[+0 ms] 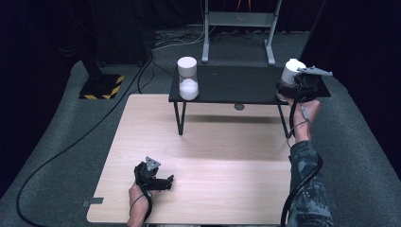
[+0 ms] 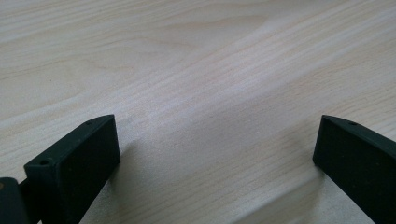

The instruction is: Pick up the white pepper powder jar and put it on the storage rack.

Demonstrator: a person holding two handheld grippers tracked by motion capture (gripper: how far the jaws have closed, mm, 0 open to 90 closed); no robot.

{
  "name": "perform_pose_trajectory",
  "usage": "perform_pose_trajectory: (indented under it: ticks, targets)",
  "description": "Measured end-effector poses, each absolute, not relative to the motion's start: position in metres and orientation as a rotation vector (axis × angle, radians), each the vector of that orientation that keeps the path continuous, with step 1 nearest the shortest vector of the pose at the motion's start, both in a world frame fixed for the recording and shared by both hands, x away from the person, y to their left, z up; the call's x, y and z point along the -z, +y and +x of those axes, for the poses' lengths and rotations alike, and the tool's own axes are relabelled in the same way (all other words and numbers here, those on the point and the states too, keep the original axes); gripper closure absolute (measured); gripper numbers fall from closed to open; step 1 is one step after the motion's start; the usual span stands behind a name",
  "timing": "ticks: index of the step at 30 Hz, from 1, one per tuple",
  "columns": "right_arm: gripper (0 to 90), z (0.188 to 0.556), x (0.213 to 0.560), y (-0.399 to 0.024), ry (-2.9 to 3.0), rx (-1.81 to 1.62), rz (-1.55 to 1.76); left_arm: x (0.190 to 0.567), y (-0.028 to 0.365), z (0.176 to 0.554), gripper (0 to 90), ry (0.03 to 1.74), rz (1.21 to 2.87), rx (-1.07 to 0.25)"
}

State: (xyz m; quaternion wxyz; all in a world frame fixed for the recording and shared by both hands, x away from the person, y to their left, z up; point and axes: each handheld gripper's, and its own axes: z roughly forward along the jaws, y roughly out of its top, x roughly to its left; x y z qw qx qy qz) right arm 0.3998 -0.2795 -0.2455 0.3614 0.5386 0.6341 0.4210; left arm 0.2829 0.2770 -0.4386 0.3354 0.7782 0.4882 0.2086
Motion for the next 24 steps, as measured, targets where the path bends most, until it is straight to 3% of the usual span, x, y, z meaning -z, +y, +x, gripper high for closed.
perform_pose_trajectory:
  ticks: [6, 8, 12, 24]
  targets:
    - [24.8, 0.401, 0.243, -0.277, 1.625, -1.079, 1.423, 0.439, 0.277, 0.283, 0.4, 1.274, 2.030, -0.544]
    - [14.0, 0.404, 0.239, -0.279, 1.645, -1.077, 1.456, 0.438, 0.277, 0.283, 0.4, 1.273, 2.031, -0.544]
    - [0.8, 0.406, 0.232, -0.279, 1.683, -1.046, 1.477, 0.439, 0.277, 0.283, 0.4, 1.273, 2.030, -0.544]
    - [0.0, 0.371, 0.226, -0.297, 1.765, -1.053, 1.437, 0.439, 0.277, 0.283, 0.4, 1.273, 2.030, -0.544]
